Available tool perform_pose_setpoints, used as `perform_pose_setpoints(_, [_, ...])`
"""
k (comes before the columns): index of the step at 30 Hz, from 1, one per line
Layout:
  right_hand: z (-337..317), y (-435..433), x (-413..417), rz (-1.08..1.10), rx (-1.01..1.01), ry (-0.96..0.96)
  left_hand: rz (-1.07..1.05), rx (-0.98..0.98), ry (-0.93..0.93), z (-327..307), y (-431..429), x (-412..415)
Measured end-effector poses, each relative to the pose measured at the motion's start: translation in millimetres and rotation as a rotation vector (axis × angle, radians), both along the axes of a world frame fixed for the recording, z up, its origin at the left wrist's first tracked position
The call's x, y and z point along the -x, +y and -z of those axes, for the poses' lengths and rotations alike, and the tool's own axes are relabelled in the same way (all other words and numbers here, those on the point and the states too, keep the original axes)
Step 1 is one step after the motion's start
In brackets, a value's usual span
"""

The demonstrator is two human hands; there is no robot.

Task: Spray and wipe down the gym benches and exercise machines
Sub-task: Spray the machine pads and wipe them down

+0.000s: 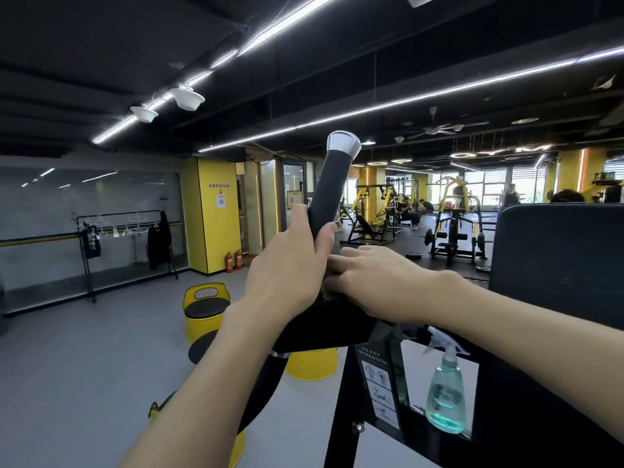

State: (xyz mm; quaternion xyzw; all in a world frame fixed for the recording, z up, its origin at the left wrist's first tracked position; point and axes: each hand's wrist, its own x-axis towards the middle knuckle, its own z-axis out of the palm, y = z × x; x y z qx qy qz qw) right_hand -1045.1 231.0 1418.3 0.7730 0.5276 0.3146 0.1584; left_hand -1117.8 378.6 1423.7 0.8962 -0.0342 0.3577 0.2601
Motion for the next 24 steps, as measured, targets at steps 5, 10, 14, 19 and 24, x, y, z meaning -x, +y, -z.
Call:
perform_pose_setpoints(5, [-6.5, 31.1, -1.8, 0.063, -0.018, 0.004, -0.01, -0.007, 0.025, -0.7, 0.4, 0.9])
perform_pose_setpoints(10, [8.6, -6.5, 7.4, 0.001, -0.05, -0.075, -0.033, -0.031, 0.025, -0.2, -1.6, 2.6])
perform_pose_setpoints(14, [37.9, -44.2, -0.9, -0.088, -0.203, -0.21, -0.124, -0.072, 0.049, -2.5, -10.8, 5.6])
perform_pose_setpoints(19, [87.6, -49.6, -23.4, -0.22, -0.747, -0.253, -0.471, -0.448, -0.218, 14.3, -46.4, 8.0])
perform_pose_setpoints(24, [143.8, -43.2, -56.5, -0.234, -1.145, -0.063, -0.275, -0.595, -0.388, 33.2, -58.0, -4.6])
